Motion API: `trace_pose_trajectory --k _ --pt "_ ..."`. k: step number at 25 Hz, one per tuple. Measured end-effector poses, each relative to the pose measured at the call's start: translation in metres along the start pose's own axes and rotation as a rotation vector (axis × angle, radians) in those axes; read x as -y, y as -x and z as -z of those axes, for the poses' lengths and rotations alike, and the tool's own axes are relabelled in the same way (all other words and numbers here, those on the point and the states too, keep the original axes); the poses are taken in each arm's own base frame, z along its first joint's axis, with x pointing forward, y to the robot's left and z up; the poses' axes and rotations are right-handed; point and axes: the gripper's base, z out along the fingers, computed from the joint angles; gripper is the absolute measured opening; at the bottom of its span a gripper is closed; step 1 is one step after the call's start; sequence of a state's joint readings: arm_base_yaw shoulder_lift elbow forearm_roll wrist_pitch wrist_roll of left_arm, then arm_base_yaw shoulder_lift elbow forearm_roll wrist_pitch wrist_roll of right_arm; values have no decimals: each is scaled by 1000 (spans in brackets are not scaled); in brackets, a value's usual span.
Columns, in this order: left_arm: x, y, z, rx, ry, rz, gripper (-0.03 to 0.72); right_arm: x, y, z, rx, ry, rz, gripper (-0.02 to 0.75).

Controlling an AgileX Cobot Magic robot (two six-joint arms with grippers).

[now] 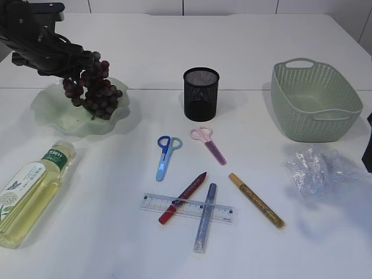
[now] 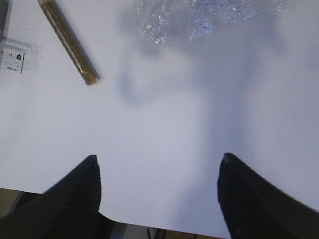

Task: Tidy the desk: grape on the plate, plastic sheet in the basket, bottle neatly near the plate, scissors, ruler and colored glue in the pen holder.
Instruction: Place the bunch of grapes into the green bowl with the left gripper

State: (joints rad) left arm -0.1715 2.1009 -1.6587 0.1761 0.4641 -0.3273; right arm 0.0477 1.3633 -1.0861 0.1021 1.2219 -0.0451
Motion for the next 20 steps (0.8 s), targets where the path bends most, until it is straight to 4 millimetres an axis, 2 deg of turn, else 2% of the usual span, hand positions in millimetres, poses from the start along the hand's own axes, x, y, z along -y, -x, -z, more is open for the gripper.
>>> trace_pose_trajectory --k 5,8,20 --pt "-9 -2 0 -31 18 38 360 0 0 0 0 0 0 547" --pt "-14 -2 -1 -46 23 61 427 0 0 0 0 0 0 547" --pt "-14 -4 -1 -62 15 90 454 0 0 0 0 0 0 547"
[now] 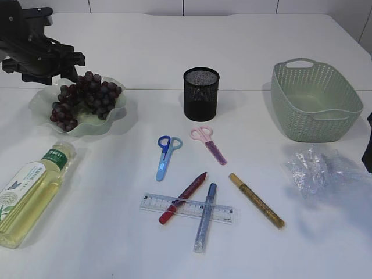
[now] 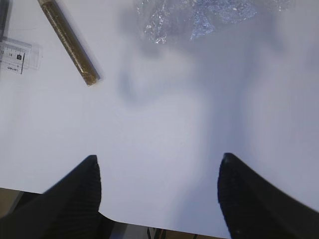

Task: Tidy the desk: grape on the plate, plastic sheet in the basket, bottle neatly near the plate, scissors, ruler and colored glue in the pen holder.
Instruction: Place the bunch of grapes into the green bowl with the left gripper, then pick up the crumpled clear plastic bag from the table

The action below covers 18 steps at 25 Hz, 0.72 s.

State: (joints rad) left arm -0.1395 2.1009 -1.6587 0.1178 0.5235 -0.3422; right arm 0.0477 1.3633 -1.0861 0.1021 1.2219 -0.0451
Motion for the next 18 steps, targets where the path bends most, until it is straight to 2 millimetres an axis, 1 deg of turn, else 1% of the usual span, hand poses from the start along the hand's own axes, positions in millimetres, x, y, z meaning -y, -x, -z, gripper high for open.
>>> trace_pose_trajectory --k 2,4,9,13,18 --pt "0 0 1 -7 2 0 454 0 0 0 0 0 0 547" --pt "0 1 6 -11 4 3 450 0 0 0 0 0 0 547" --pt "-1 8 33 -23 15 -9 433 0 0 0 0 0 0 547" --pt "-3 4 43 -99 41 -41 428 0 0 0 0 0 0 547" --pt "-2 0 60 -180 20 -82 428 0 0 0 0 0 0 547"
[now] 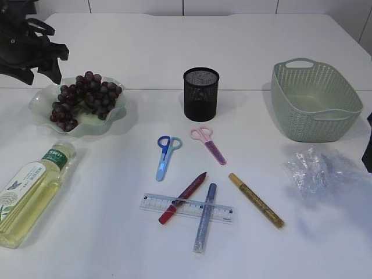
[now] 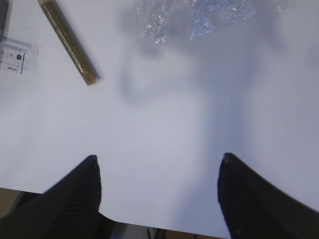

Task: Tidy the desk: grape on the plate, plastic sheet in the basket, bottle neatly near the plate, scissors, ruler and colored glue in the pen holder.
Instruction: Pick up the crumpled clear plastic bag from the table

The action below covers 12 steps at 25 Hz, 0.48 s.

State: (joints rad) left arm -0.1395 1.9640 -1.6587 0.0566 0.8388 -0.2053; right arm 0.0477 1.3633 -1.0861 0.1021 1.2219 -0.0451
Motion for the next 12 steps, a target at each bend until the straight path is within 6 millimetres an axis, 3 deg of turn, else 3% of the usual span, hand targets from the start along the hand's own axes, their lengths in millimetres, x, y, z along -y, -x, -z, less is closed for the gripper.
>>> trace_pose_trajectory --k 8,12 --pt "15 -13 32 -108 -15 -103 426 0 0 0 0 0 0 547" --pt "13 -22 42 -200 18 -122 425 0 0 0 0 0 0 547"
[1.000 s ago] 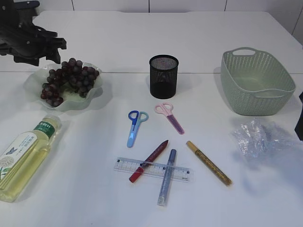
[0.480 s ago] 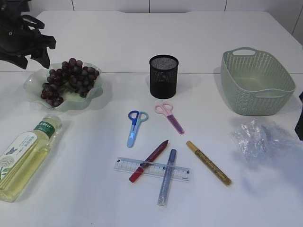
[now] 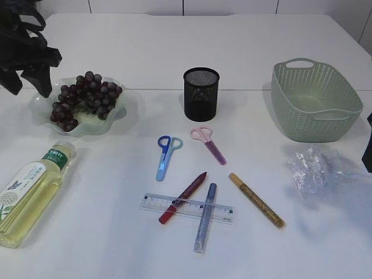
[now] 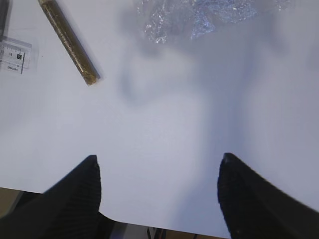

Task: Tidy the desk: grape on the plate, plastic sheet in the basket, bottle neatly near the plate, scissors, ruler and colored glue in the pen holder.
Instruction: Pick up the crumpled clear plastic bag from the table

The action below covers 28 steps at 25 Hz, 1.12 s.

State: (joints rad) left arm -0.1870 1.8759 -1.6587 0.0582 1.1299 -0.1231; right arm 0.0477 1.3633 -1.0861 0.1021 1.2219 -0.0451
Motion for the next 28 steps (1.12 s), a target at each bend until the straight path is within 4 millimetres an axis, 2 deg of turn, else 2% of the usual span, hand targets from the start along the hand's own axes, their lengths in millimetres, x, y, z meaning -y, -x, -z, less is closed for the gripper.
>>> trace_pose_trajectory --k 4,9,13,19,22,23,28 --pt "-3 -7 2 -75 33 -15 425 0 0 0 0 0 0 547" --pt "0 -9 6 -81 4 -52 425 0 0 0 0 0 -13 547" --pt "11 -11 16 -60 -21 -86 419 0 0 0 0 0 -22 547" --pt "31 -16 31 -31 -60 -126 369 0 1 0 7 0 -28 547" --pt "38 -19 44 -3 -73 -146 365 0 5 -2 33 -1 -35 547" --pt "41 -21 50 10 -78 -155 384 1 7 -4 42 -2 -35 547" --pt "50 -42 67 19 -95 -172 365 3 22 -21 67 -5 -41 547"
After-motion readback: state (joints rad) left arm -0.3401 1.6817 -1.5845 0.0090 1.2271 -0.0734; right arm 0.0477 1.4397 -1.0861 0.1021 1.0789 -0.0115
